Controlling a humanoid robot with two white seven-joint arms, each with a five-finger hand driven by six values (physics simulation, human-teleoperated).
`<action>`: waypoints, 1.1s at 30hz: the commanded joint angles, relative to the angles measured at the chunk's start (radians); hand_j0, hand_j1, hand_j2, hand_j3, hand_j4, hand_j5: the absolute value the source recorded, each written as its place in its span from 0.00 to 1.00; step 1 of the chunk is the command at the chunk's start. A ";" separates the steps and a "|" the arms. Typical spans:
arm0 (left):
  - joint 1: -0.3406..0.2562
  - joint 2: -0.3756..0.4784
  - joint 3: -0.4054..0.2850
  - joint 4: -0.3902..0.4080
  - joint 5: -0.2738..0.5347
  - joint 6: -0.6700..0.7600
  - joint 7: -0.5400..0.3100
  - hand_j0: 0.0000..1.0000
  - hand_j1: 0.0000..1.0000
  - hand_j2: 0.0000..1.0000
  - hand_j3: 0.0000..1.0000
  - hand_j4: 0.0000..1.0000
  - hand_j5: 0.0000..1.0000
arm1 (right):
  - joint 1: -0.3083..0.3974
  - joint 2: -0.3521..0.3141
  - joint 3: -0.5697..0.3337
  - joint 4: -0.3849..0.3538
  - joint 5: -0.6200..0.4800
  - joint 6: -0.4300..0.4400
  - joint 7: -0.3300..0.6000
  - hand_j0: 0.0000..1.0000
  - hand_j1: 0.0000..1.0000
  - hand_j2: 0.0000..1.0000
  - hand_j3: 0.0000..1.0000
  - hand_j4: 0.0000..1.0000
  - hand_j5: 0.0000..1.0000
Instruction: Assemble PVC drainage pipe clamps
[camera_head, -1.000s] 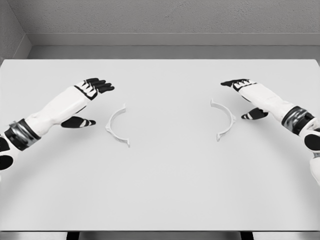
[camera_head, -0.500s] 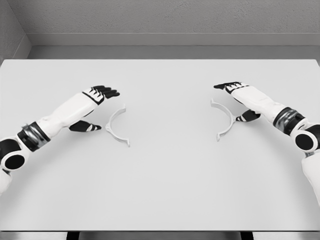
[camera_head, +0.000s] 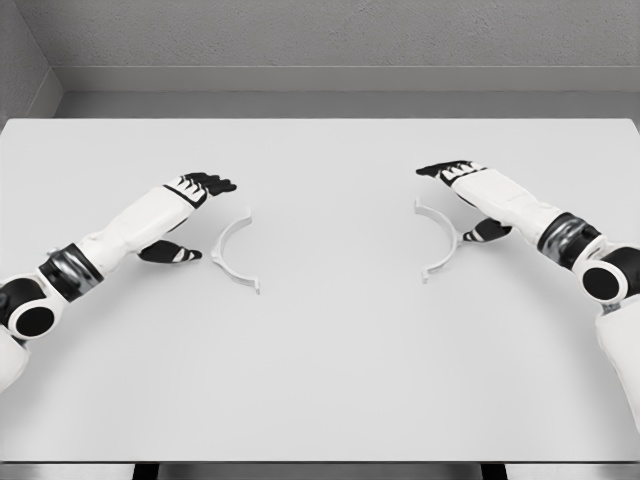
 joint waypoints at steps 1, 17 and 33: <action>-0.002 -0.005 0.001 0.006 0.006 0.000 0.001 1.00 1.00 1.00 1.00 1.00 1.00 | 0.000 0.000 0.012 -0.014 -0.007 0.007 0.000 1.00 1.00 1.00 1.00 1.00 1.00; -0.003 -0.054 -0.001 0.017 0.006 0.000 -0.001 1.00 1.00 1.00 1.00 1.00 1.00 | 0.000 0.021 0.075 -0.060 -0.006 0.049 0.003 1.00 1.00 1.00 1.00 1.00 1.00; -0.003 -0.091 0.002 0.018 0.006 0.000 0.001 1.00 1.00 1.00 1.00 1.00 1.00 | -0.026 0.069 0.129 -0.081 -0.003 0.095 0.004 1.00 1.00 1.00 1.00 1.00 1.00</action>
